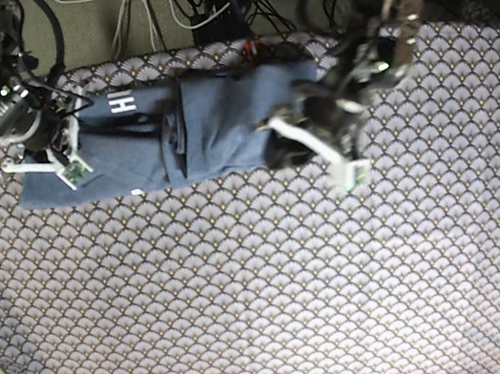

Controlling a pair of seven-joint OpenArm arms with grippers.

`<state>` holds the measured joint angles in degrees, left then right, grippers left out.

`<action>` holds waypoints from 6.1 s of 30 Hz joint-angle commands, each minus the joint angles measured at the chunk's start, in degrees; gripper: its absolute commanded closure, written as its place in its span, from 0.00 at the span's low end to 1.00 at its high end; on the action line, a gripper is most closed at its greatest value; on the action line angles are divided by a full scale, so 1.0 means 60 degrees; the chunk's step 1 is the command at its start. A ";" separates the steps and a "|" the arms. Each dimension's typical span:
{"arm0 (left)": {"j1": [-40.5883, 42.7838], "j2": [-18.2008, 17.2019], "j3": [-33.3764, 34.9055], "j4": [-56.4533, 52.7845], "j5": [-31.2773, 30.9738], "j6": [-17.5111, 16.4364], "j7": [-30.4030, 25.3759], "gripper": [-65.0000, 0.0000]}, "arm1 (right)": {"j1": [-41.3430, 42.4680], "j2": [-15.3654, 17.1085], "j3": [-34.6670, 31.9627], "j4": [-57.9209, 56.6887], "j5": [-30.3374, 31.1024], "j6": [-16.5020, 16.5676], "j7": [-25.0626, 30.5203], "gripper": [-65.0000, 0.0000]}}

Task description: Fold the T-shirt properly

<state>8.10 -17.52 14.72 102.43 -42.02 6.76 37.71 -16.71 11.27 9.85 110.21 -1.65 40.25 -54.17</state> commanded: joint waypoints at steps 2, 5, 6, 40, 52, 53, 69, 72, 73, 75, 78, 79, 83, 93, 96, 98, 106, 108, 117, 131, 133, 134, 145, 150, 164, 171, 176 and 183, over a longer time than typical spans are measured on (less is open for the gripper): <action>0.0123 -0.0355 -0.0292 0.0151 -0.0257 -0.0124 -0.0095 0.66 | 0.0067 0.0078 0.0037 0.0159 0.0004 -0.0042 0.0084 1.00; 0.0313 -0.0765 -0.0409 0.0137 -0.0257 -0.0124 -0.0095 0.66 | 0.0067 0.0078 -0.0007 0.0173 0.0004 -0.0042 0.0084 1.00; 0.0357 -0.0882 -0.0409 0.0122 -0.0257 -0.0124 -0.0095 0.65 | 0.0067 0.0078 -0.0007 0.0173 0.0004 -0.0042 0.0084 1.00; 0.0431 -0.1014 -0.0424 -0.0215 -0.0183 -0.0212 -0.0095 0.32 | 0.1459 0.0269 0.1736 0.0408 0.0019 -0.0042 -0.1748 0.57; 0.0416 -0.1000 -0.0424 -0.0537 -0.0213 -0.0212 -0.0095 0.32 | 0.1547 -0.0171 0.2161 0.0334 0.0033 -0.0042 -0.1748 0.35; 0.0401 -0.1000 -0.0424 -0.0537 -0.0213 -0.0212 -0.0095 0.32 | 0.1547 -0.0273 0.2161 0.0334 0.0033 -0.0042 -0.1719 0.35; 0.0401 -0.1014 -0.0439 -0.0435 -0.0198 -0.0212 -0.0095 0.32 | 0.2016 -0.0435 0.2161 -0.1570 0.0048 -0.0042 -0.1645 0.35; 0.0401 -0.1014 -0.0439 -0.0435 -0.0198 -0.0212 -0.0095 0.32 | 0.2206 -0.0435 0.2176 -0.1907 0.0033 -0.0042 -0.1499 0.35; 0.0401 -0.1014 -0.0439 -0.0420 -0.0198 -0.0212 -0.0095 0.32 | 0.2221 -0.0435 0.2176 -0.2039 0.0033 -0.0042 -0.1484 0.35; 0.0401 -0.1014 -0.0439 -0.0435 -0.0198 -0.0212 -0.0095 0.32 | 0.2279 -0.0420 0.2205 -0.2230 0.0048 -0.0042 -0.1440 0.35; 0.0401 -0.1014 -0.0439 -0.0420 -0.0198 -0.0212 -0.0095 0.32 | 0.2279 -0.0464 0.2469 -0.2274 0.0063 -0.0042 -0.1440 0.35; 0.0401 -0.1029 -0.0439 -0.0420 -0.0198 -0.0212 -0.0095 0.32 | 0.2353 -0.0464 0.2498 -0.2274 0.0063 -0.0042 -0.1440 0.35; 0.0401 -0.1176 -0.0439 -0.0420 -0.0242 -0.0212 -0.0095 0.32 | 0.2572 -0.0567 0.2894 -0.2288 0.0063 -0.0042 -0.1543 0.35; 0.0401 -0.1219 -0.0439 -0.0420 -0.0242 -0.0212 -0.0095 0.32 | 0.2836 -0.1109 0.3407 -0.2288 0.0077 -0.0042 -0.2099 0.35; 0.0401 -0.1219 -0.0439 -0.0420 -0.0242 -0.0212 -0.0095 0.32 | 0.2822 -0.1182 0.3407 -0.2288 0.0077 -0.0042 -0.2099 0.35; 0.0387 -0.1219 -0.0439 -0.0420 -0.0242 -0.0212 -0.0095 0.32 | 0.2822 -0.1197 0.3407 -0.2288 0.0077 -0.0042 -0.2099 0.35; 0.0387 -0.1219 -0.0439 -0.0405 -0.0242 -0.0212 -0.0095 0.32 | 0.2822 -0.1197 0.3450 -0.2288 0.0077 -0.0042 -0.2099 0.35; 0.0387 -0.1219 -0.0439 -0.0405 -0.0242 -0.0212 -0.0095 0.32 | 0.2822 -0.1284 0.3450 -0.2288 0.0077 -0.0042 -0.2173 0.35; 0.0401 -0.1219 -0.0439 -0.0405 -0.0242 -0.0212 -0.0095 0.32 | 0.3188 -0.1402 0.3465 -0.2288 0.0077 -0.0042 -0.3550 0.35; 0.0475 -0.1234 -0.0439 -0.0259 -0.0257 -0.0212 -0.0095 0.32 | 0.3203 -0.1563 0.3480 -0.2288 0.0077 -0.0042 -0.3594 0.36; 0.0475 -0.1234 -0.0439 -0.0127 -0.0242 -0.0212 -0.0095 0.32 | 0.3188 -0.1607 0.3480 -0.2288 0.0077 -0.0042 -0.3550 0.37; 0.0475 -0.1234 -0.0439 -0.0112 -0.0242 -0.0212 -0.0095 0.32 | 0.3173 -0.1621 0.3480 -0.2303 0.0077 -0.0042 -0.3535 0.38; 0.0489 -0.1454 -0.0439 -0.0010 -0.0257 -0.0197 -0.0095 0.32 | 0.3364 -0.1416 0.3450 -0.4061 0.0063 -0.0042 -0.3594 0.92; 0.0548 -0.1454 -0.0439 -0.0010 -0.0257 -0.0197 -0.0095 0.32 | 0.3349 -0.1402 0.3436 -0.3856 0.0048 -0.0042 -0.3594 1.00; 0.1515 -0.1542 -0.1992 0.0620 -0.0257 -0.0182 -0.0095 0.32 | 0.2719 -0.1592 0.3377 -0.0501 0.0033 -0.0042 -0.3594 1.00; 0.1822 -0.1542 -0.2358 0.0063 -0.0257 -0.0197 -0.0095 0.32 | 0.2719 -0.1680 0.3187 -0.0501 0.0033 -0.0042 -0.3579 1.00; 0.2013 -0.1527 -0.2388 -0.0098 -0.0257 -0.0197 -0.0095 0.32 | 0.2499 -0.1680 0.2425 -0.0428 0.0019 -0.0042 -0.3521 1.00; 0.2116 -0.1542 -0.2388 -0.0010 -0.0257 -0.0197 -0.0095 0.32 | 0.2367 -0.1680 0.1077 -0.0428 0.0033 -0.0042 -0.3506 1.00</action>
<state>20.93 -26.04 0.78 101.30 -43.18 5.98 37.89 -3.05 0.84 16.29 106.52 -1.72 40.05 -75.85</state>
